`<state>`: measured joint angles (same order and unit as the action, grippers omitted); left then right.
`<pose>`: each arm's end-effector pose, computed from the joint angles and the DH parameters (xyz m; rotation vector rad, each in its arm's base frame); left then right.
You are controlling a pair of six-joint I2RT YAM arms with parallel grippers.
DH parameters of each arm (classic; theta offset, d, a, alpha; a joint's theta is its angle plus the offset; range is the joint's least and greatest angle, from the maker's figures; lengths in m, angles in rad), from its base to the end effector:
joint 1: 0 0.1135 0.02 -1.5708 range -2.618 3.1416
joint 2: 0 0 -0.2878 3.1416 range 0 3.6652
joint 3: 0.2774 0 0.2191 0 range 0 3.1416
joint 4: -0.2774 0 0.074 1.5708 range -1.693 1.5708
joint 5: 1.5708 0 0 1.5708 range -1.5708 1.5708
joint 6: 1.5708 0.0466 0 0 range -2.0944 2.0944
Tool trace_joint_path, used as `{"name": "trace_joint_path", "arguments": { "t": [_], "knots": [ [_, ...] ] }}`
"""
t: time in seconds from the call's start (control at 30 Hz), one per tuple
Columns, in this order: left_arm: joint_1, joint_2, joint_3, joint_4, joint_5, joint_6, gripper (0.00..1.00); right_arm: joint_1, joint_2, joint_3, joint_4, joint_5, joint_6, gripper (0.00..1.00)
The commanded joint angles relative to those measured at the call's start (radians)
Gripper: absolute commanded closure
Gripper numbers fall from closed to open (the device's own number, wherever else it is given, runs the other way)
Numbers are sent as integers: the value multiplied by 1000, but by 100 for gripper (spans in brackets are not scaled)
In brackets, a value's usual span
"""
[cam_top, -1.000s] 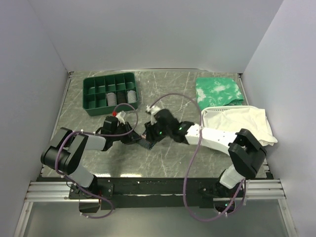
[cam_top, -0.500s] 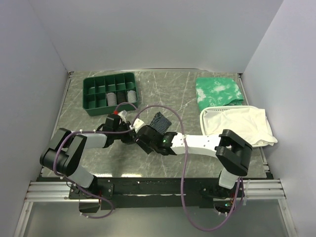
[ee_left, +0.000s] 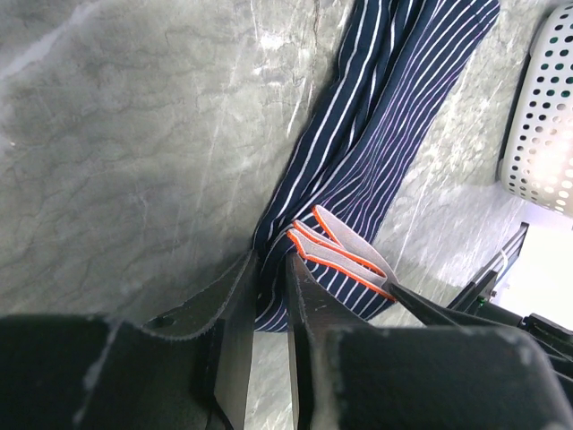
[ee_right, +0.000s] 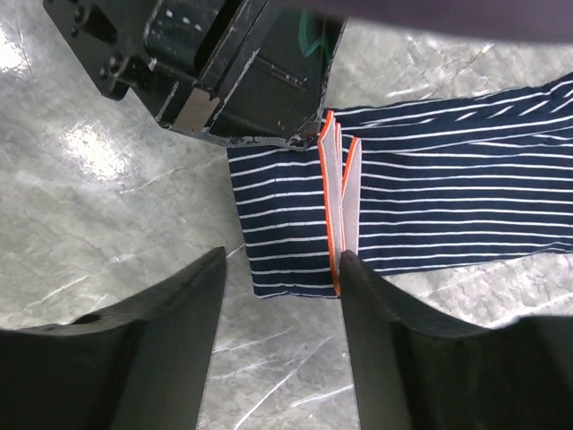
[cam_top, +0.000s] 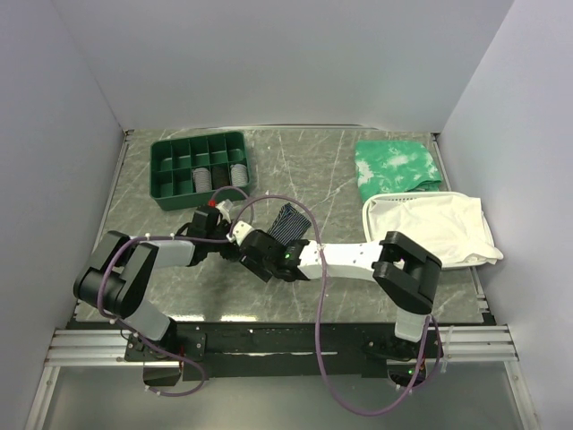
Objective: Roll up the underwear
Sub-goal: Roll the underwear to the center of the board.
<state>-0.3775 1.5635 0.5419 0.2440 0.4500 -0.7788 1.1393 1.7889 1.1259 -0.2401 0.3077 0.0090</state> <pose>0.2358 -0.1153 0.1715 -0.2644 2.5071 -1.0553 0.1628 0.3198 0.2191 -1.1850 2.1115 0.1406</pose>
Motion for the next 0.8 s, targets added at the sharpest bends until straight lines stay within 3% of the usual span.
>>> {"name": "trace_joint_path", "arguments": {
  "t": [0.0,0.6,0.77],
  "knots": [
    [-9,1,24,-51,4,32,76,4,13,-3,18,13,20,38],
    [-8,-14,44,-75,10,46,75,-64,29,-127,113,-42,128,39],
    [-8,-11,53,-78,16,47,75,-79,23,-136,130,-91,138,47]
  ]
}}
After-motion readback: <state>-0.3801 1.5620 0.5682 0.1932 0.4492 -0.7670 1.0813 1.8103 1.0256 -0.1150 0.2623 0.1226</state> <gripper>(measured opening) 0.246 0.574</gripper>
